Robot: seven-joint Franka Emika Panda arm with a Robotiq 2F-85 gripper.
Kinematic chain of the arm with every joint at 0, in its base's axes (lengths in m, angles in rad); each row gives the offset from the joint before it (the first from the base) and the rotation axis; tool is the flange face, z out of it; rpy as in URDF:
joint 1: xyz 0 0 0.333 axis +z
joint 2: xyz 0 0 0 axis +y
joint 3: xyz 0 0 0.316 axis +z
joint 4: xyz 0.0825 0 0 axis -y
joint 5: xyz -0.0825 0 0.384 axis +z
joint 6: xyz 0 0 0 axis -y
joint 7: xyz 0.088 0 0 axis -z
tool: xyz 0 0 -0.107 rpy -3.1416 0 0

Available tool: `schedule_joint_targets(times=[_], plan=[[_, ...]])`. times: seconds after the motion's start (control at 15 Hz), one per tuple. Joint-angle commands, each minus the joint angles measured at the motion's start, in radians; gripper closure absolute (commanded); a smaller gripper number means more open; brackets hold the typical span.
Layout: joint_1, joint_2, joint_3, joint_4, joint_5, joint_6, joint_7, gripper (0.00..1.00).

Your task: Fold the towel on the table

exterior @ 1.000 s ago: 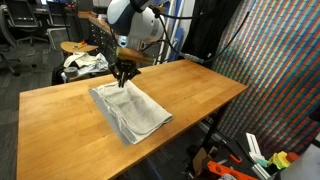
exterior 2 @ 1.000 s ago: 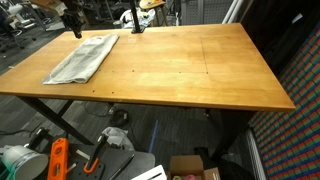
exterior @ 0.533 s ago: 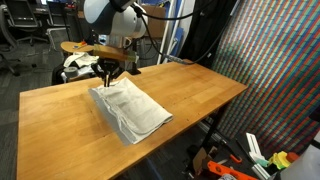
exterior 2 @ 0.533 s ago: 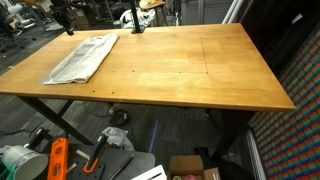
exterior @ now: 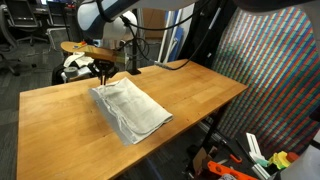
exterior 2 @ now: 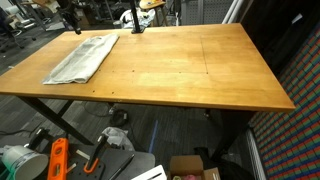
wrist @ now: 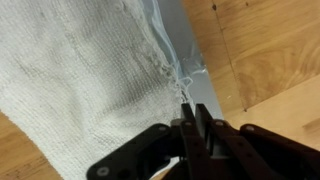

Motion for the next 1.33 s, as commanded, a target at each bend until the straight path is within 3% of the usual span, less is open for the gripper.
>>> schedule_joint_targets(times=[0.0,0.47,1.27], plan=[[0.007,0.097,-0.033,0.150,-0.028,-0.060,0.050,0.88],[-0.003,0.186,-0.061,0.231,-0.041,-0.097,0.044,0.88],[-0.012,0.305,-0.060,0.347,-0.022,0.029,0.082,0.88]])
